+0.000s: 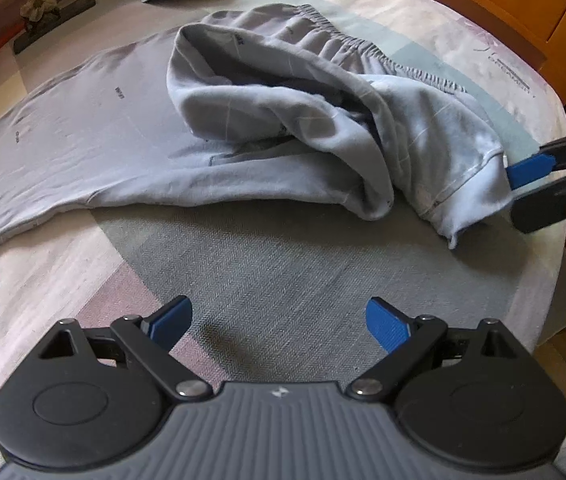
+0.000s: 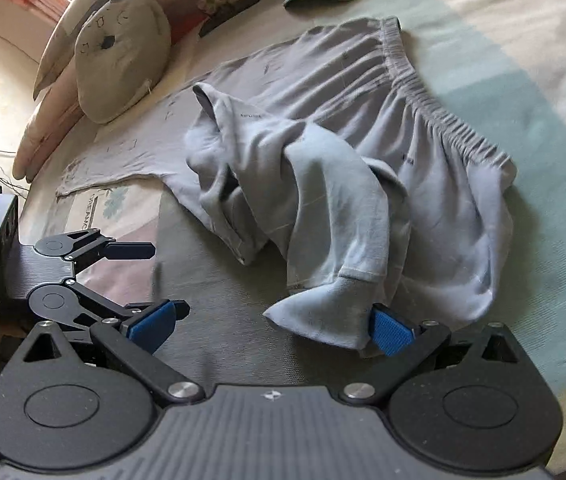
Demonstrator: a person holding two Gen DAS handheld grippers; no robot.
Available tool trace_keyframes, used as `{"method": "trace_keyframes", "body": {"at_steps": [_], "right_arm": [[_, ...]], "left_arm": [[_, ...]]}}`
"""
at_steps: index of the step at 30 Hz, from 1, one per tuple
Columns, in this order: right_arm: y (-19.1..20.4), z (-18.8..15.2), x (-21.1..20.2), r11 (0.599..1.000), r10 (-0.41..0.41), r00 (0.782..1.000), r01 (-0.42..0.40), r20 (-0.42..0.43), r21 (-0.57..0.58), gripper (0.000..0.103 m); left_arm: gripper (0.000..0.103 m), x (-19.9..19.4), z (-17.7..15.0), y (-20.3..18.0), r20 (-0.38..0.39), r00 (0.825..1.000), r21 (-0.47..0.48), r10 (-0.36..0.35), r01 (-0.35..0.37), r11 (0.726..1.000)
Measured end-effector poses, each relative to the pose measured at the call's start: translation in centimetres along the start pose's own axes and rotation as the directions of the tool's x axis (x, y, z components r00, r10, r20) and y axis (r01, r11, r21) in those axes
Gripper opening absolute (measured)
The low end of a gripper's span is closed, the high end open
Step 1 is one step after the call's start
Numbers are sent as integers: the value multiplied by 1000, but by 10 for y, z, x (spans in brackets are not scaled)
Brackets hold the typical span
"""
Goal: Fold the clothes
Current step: 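Lower the folded leg and open the right tool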
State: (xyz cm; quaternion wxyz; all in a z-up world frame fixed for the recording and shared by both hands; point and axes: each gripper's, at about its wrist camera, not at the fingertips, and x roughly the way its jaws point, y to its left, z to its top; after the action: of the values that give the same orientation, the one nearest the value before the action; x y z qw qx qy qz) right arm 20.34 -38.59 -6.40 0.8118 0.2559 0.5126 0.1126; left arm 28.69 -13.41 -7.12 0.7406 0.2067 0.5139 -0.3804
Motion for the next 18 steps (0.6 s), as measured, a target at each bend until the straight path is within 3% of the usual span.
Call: {"method": "trace_keyframes", "body": {"at_steps": [3,8,14,18], "right_arm": [[-11,4,6,999,30,1000,-30,10,44,103],[-11,17,-7,983,167,983,-172,77,61,103],[-30,14,20,989,111,994,-111,4,94,102],[-36,13,21,981,113,993,-118,43,152,97]], "left_arm": [[94,2,-1,-1,-7,1000,9,1,-1,1000],[94,6,-3,3,-22,1000,9,4,-4,1000],[94,9,0,3,-24,1000,19,6,-5,1000],[94,10,-1,2,-20,1000,37,7,-7,999]]}}
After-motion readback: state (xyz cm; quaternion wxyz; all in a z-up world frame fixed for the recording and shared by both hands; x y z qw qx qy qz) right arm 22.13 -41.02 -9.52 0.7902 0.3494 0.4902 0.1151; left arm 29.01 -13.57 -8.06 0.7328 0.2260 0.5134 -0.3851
